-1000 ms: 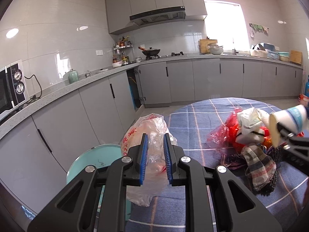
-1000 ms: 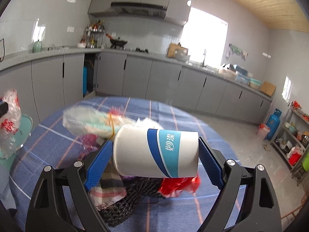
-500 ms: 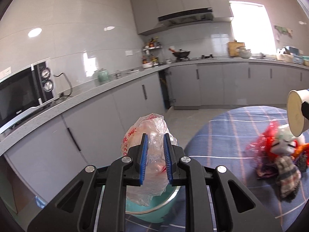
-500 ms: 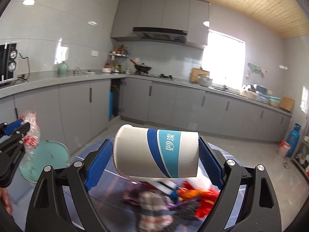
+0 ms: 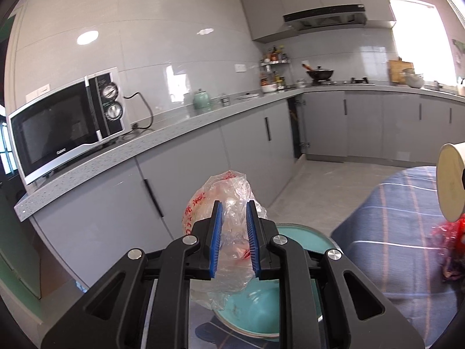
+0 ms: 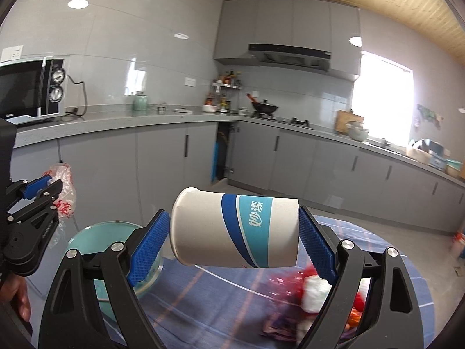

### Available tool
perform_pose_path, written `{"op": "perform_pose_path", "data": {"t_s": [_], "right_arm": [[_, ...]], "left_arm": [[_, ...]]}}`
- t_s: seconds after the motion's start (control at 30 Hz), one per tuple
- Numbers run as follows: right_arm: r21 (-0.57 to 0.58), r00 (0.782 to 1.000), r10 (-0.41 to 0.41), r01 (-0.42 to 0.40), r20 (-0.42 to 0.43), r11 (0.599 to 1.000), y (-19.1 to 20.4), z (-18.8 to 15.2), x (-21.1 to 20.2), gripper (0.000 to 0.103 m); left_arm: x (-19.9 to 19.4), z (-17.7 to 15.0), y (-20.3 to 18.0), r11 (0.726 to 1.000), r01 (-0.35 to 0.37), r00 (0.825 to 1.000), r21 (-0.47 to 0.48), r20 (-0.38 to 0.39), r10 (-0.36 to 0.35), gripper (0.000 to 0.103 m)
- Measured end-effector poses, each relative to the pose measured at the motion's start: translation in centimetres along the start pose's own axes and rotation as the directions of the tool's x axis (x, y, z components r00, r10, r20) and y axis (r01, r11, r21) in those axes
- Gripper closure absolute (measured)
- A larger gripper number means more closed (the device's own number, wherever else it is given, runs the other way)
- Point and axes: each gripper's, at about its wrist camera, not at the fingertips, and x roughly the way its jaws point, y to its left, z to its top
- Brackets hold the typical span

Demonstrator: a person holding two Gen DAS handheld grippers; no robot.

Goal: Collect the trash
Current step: 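Carry the bag and cup over the teal wastebasket and open both tools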

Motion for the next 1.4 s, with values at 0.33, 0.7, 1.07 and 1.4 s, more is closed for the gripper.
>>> {"op": "perform_pose_path", "data": {"t_s": [0.33,0.7,1.07,1.4], "right_arm": [[-0.015,0.994,0.108,-0.108,-0.032,0.994,3.9,-0.1,3.5,0.017],[-0.026,0.98,0.189,-0.191,-0.064,0.981,7.4,0.1,7.0,0.016],[-0.039,0.966,0.242,-0.246,-0.094,0.968,9.2,-0.5,8.9,0.016],[-0.043,0.96,0.258,-0.264,-0.113,0.964,9.7,-1.1,10.3,0.016]], "left_arm": [[2.9,-0.3,1.8,0.995,-0.103,0.993,0.01,-0.052,0.103,0.085],[5.7,-0.9,3.4,0.993,-0.121,0.987,-0.007,-0.106,0.119,0.083],[7.4,-1.6,3.8,0.995,-0.102,0.985,-0.013,-0.141,0.099,0.082],[8.4,-2.1,3.7,0.996,-0.084,0.984,-0.003,-0.159,0.082,0.082]]}}
